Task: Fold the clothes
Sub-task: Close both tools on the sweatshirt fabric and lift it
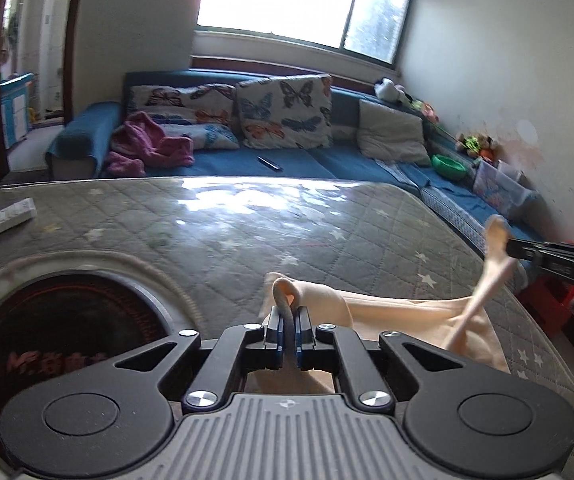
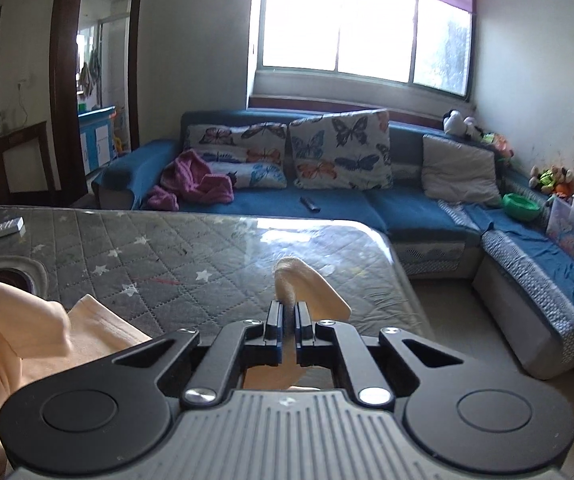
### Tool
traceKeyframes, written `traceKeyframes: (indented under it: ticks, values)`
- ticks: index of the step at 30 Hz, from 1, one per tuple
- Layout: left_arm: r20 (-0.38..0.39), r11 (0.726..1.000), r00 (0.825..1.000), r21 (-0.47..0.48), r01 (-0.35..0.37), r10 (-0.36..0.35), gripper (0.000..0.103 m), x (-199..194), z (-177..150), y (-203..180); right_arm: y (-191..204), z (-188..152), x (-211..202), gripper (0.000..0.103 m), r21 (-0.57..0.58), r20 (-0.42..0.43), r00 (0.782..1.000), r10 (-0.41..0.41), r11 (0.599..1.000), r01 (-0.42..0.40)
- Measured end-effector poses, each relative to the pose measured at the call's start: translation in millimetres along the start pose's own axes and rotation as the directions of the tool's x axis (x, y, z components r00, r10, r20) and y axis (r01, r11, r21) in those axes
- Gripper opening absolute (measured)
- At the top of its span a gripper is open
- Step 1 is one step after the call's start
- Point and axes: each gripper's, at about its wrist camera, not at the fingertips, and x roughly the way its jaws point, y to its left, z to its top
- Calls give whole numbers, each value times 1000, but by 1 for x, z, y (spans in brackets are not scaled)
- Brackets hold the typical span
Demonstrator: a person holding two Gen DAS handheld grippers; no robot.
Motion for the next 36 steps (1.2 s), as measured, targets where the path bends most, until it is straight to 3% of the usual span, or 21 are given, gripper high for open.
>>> traceKeyframes:
  ticks: [9, 16, 20, 25, 30, 36]
  values:
    - [80, 990, 991, -108, -95, 104, 5, -71, -27, 53, -23, -14, -74, 5, -6, 103, 992, -76, 997, 77]
    - [79, 972, 986, -194, -131, 148, 5, -117, -61, 91, -43, -43, -131, 5, 1, 146, 973, -178, 984, 180]
    - [67, 966, 990, -235, -108, 127, 5, -140, -78, 103, -53, -67, -147, 4, 30, 122, 967, -225, 974, 223]
    - [22, 954, 985, -252, -160, 171, 5, -144, -95, 114, -66, -97, -166, 3, 68, 87, 956, -280, 959, 275]
    - [-42, 943, 980, -266, -200, 196, 5, -141, -112, 121, -73, -125, -155, 3, 72, -15, 959, -283, 956, 283]
    - [-65, 931, 972, -278, -236, 227, 8, -143, -123, 128, -63, -129, -145, 11, 84, -50, 980, -193, 977, 196]
